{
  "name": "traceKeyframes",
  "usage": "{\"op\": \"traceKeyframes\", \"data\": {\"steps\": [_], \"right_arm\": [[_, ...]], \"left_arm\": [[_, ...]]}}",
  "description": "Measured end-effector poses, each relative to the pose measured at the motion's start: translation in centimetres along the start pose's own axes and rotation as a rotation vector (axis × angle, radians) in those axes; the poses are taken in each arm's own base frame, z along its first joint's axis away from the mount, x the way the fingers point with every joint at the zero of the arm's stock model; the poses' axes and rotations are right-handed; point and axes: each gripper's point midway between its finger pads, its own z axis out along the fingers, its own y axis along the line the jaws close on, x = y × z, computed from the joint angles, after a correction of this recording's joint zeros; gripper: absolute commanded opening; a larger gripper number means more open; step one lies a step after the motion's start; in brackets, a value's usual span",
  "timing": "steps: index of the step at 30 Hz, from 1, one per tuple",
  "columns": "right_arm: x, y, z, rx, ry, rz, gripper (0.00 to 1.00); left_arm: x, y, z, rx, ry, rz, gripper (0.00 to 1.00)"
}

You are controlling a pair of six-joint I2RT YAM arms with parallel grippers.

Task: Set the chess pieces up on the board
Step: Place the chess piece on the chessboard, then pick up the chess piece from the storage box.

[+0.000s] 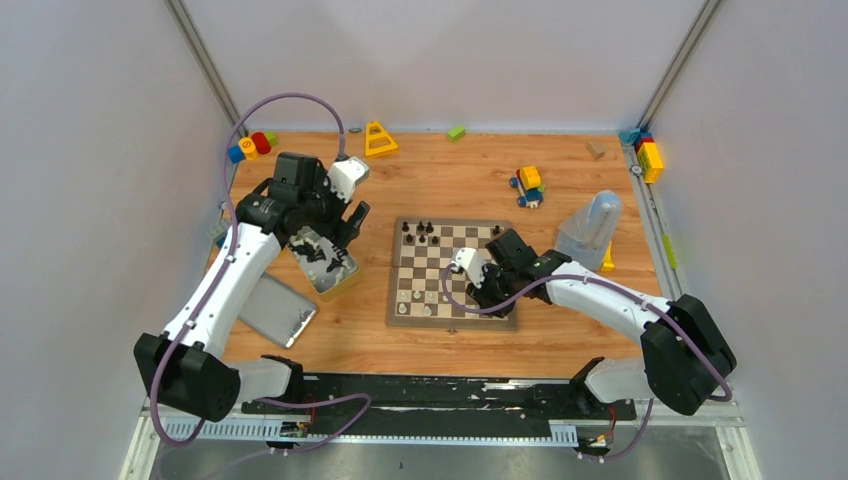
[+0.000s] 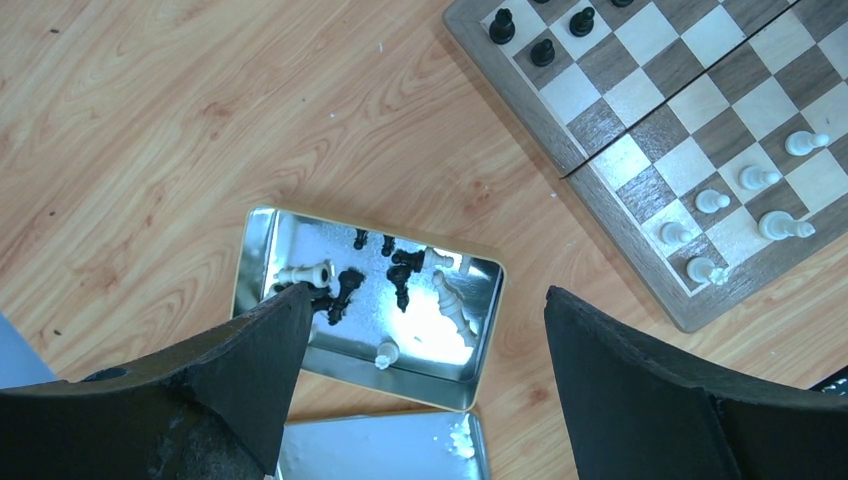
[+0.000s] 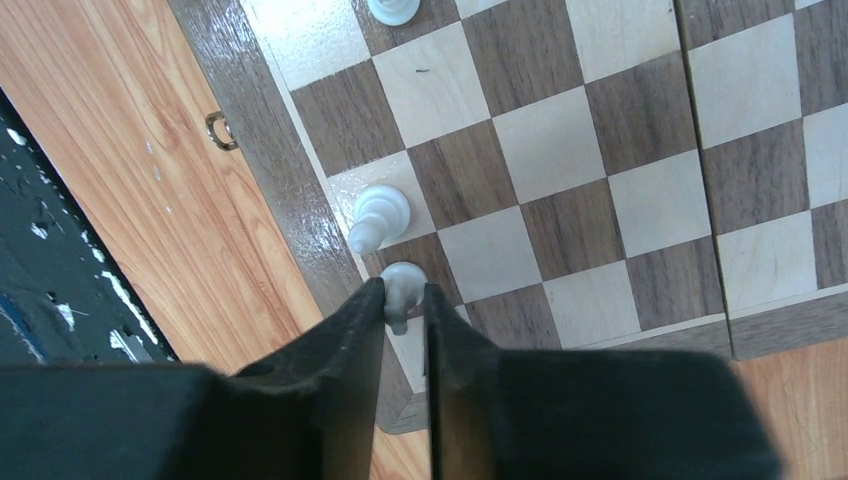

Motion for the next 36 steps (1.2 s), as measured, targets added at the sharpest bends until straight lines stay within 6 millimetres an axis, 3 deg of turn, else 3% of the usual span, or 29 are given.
{"op": "traceKeyframes", "data": {"steps": [5,8,13,17,22,29,36], "right_arm": [[0.3,0.0,0.0,0.003,0.007,0.012,0.58],[0.0,-0.2,-0.3,0.021,-0.004,0.011,0.64],[-1.4,-0.7,-2.2,0.070,-0.081,-0.006,0.64],[-2.6,-1.8,-4.2,0.121,-0.155,-0.002,0.63],[-3.8,-3.4,-6.3,0.190,-0.241,0.016,0.62],[-4.1,-3.8,-6.7,0.210,-0.267,0.021,0.60],[-3.5,-3.9,-6.5,0.211,-0.259,0.033,0.59]], "left_arm": [[0.5,0.0,0.1,-0.003,0.008,-0.001,0.99],[1.2,0.5,0.1,-0.026,0.027,-0.008,0.98],[3.3,2.1,0.3,-0.076,0.086,-0.041,0.89],[5.4,4.4,0.9,-0.120,0.151,-0.093,0.74],[9.0,6.2,3.8,-0.111,0.289,-0.160,0.60],[12.5,6.7,7.8,-0.084,0.420,-0.183,0.49],[13.8,8.0,10.4,-0.106,0.469,-0.184,0.43]]}}
